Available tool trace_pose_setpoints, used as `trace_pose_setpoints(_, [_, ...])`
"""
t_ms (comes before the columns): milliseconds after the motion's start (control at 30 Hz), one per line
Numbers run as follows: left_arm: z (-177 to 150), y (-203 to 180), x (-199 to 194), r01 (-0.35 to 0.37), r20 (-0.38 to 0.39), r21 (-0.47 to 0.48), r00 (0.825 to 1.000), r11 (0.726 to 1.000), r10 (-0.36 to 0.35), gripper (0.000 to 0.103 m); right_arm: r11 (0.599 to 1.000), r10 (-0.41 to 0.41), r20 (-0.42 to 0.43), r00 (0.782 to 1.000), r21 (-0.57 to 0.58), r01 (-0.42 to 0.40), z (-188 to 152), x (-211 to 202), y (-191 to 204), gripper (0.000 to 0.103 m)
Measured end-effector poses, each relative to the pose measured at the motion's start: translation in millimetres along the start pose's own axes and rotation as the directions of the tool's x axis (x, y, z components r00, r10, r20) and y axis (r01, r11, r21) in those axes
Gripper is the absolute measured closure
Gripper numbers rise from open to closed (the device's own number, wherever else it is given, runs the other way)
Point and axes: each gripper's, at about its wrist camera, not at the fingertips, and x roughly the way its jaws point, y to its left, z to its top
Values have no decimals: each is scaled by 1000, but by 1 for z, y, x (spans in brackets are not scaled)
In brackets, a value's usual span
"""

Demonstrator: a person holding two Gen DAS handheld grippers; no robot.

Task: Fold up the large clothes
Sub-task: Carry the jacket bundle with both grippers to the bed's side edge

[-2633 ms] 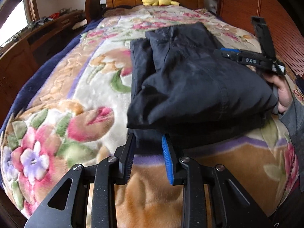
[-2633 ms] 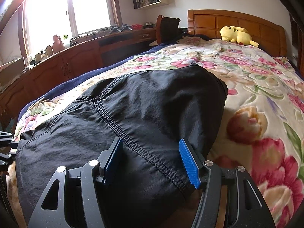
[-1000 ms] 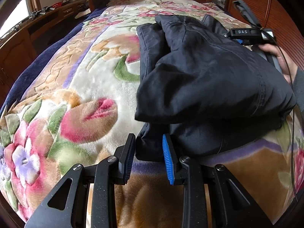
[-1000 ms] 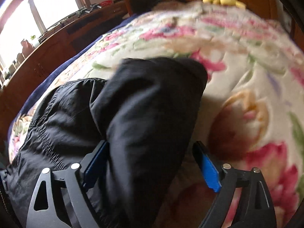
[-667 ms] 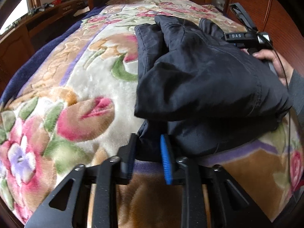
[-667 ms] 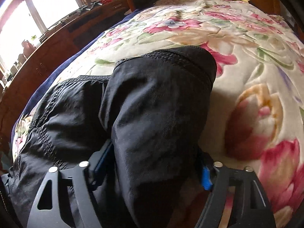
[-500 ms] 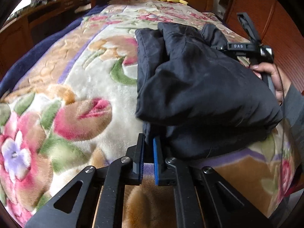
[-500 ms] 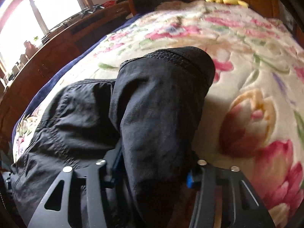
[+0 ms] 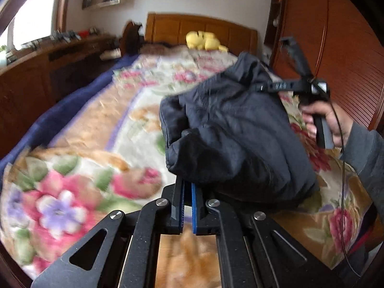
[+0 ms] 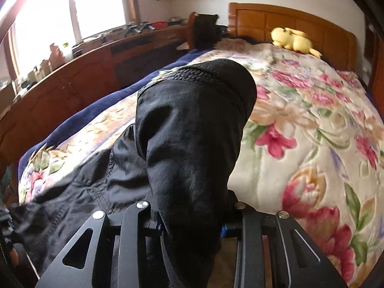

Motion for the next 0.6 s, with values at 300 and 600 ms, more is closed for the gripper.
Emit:
trace_pose_setpoints(300, [-8, 91, -61, -130, 68, -30, 989, 991, 131, 99, 988, 121, 16, 993, -102, -119, 37, 24, 107, 71])
trace_pose_setpoints(600, [-26, 201, -119, -353, 67, -108, 930, 930, 361, 102, 944, 266, -2, 964, -201, -261, 63, 70, 233, 71])
